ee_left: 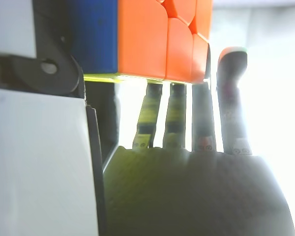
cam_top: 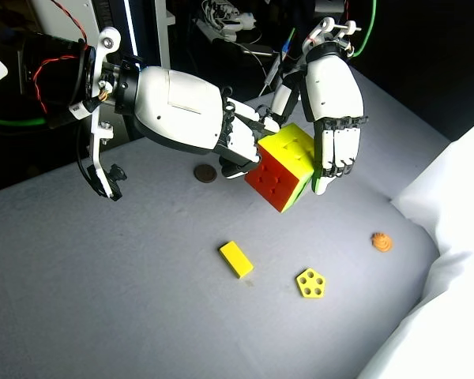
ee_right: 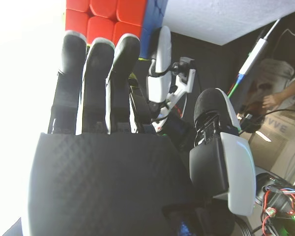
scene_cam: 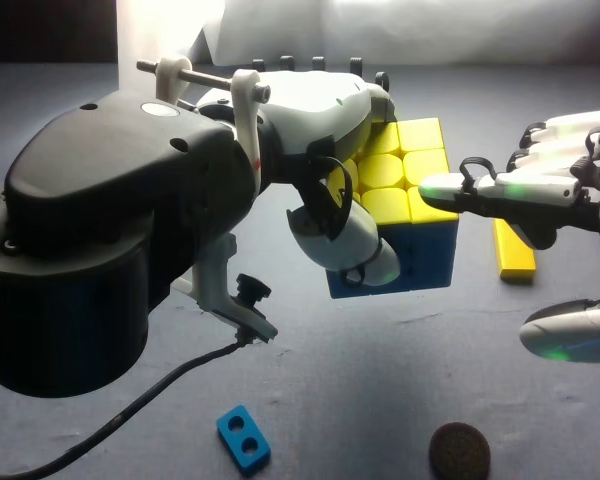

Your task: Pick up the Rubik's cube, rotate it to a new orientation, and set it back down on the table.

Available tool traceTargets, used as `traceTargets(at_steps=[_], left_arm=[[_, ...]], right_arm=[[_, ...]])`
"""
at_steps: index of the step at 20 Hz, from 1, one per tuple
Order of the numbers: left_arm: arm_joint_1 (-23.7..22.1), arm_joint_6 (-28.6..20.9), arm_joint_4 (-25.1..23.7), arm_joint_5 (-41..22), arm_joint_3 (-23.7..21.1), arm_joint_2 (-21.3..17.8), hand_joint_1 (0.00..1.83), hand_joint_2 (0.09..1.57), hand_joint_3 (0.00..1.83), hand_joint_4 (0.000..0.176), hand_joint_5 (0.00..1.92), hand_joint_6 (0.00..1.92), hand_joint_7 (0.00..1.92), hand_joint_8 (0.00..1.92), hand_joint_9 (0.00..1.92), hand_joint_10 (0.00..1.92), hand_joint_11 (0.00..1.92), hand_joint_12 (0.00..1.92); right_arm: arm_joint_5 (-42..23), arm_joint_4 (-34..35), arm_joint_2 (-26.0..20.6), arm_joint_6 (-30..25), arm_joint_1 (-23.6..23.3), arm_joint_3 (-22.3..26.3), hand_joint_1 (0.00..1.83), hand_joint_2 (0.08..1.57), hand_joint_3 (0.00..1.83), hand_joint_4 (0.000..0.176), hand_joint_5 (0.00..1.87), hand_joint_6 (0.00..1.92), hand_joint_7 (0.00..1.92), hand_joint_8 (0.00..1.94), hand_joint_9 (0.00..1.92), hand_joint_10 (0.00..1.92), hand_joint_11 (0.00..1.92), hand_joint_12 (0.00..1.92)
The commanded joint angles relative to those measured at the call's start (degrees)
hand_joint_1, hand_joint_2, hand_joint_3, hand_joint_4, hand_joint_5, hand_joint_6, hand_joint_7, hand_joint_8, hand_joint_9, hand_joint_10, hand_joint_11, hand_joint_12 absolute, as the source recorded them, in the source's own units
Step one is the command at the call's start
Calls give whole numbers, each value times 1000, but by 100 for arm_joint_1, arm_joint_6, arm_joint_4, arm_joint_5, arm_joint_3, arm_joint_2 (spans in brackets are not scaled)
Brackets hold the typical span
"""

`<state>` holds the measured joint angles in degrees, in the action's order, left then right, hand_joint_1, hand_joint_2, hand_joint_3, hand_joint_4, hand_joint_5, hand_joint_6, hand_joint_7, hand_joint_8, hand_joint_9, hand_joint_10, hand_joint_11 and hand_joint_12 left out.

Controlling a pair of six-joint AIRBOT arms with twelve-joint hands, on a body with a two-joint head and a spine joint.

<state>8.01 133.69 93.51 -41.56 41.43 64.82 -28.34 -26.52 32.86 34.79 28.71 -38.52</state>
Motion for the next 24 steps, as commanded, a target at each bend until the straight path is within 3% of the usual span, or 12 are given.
traceTargets(at_steps=[1, 5, 9, 10, 12, 14, 16, 17, 18, 22, 23, 24], left_arm=[[-89, -36, -414, -8, 8, -42, 1030, 1353, 0, 0, 560, 1636, 324, 1911, 397, 1921, 432, 1921], [-95, -32, -415, -8, 24, -42, 1015, 1386, 34, 0, 495, 1706, 449, 1866, 404, 1921, 446, 1921], [-109, -22, -416, -8, 23, -42, 998, 1407, 38, 29, 467, 1780, 470, 1838, 410, 1921, 438, 1921], [-115, -16, -416, -8, 23, -42, 1016, 1353, 11, 0, 547, 1670, 336, 1904, 410, 1921, 430, 1921], [-125, -10, -416, -8, 26, -42, 1033, 1327, 0, 0, 589, 1609, 312, 1920, 411, 1921, 408, 1921], [-131, -2, -416, -8, 33, -42, 1168, 1186, 0, 0, 336, 1884, 375, 1892, 428, 1921, 423, 1921], [-133, -1, -416, -8, 36, -42, 1021, 1380, 40, 26, 469, 1780, 500, 1785, 418, 1921, 416, 1921], [-134, -1, -416, -8, 38, -42, 1193, 1208, 0, 0, 314, 1889, 359, 1894, 424, 1921, 425, 1921], [-134, -1, -416, -8, 39, -42, 1055, 1357, 13, 8, 438, 1781, 481, 1812, 418, 1921, 422, 1921], [-134, 16, -416, -8, 42, -42, 1018, 1398, 17, 27, 474, 1758, 512, 1784, 420, 1921, 425, 1921], [-134, 20, -416, -8, 42, -42, 1010, 1405, 18, 27, 456, 1787, 509, 1786, 416, 1921, 425, 1921], [-134, 21, -416, -8, 42, -42, 1018, 1359, 0, 0, 543, 1674, 349, 1894, 396, 1921, 392, 1921]], right_arm=[[-511, 127, -26, 5, -78, 30, 80, 1239, 0, 0, 59, 3, 412, 1596, 382, 1921, 261, 1921], [-410, 118, -13, 6, -77, 32, 91, 1236, 0, 0, 79, 8, 389, 1555, 360, 1921, 273, 1921], [-297, 117, 59, 21, -77, 33, 72, 1241, 1, 0, 62, 4, 401, 1520, 364, 1921, 237, 1921], [-226, 117, 96, 30, -77, 32, 67, 1243, 1, 0, 49, 1, 409, 1517, 364, 1921, 217, 1921], [-163, 118, 161, 82, -76, 33, 49, 1244, 0, 0, 68, 9, 402, 1549, 358, 1921, 217, 1921], [-162, 118, 175, 89, -70, 35, 62, 1241, 0, 0, 50, 2, 382, 1519, 340, 1921, 223, 1921], [-159, 118, 178, 100, -53, 36, 53, 1253, 3, 0, 51, 3, 387, 1535, 360, 1921, 241, 1921], [-145, 118, 178, 110, -41, 38, 68, 1255, 3, 0, 54, 4, 404, 1546, 377, 1921, 249, 1921], [-105, 118, 179, 118, -30, 42, 72, 1259, 4, 0, 48, 1, 411, 1552, 389, 1921, 270, 1921], [51, 117, 188, 181, 0, 43, 59, 1273, 3, 0, 35, 8, 405, 1470, 376, 1897, 303, 1921], [64, 118, 188, 181, 0, 43, 64, 1276, 4, 0, 30, 5, 404, 1460, 390, 1894, 312, 1921], [68, 118, 189, 182, 1, 43, 50, 1283, 5, 0, 18, 3, 391, 1472, 375, 1916, 297, 1921]])
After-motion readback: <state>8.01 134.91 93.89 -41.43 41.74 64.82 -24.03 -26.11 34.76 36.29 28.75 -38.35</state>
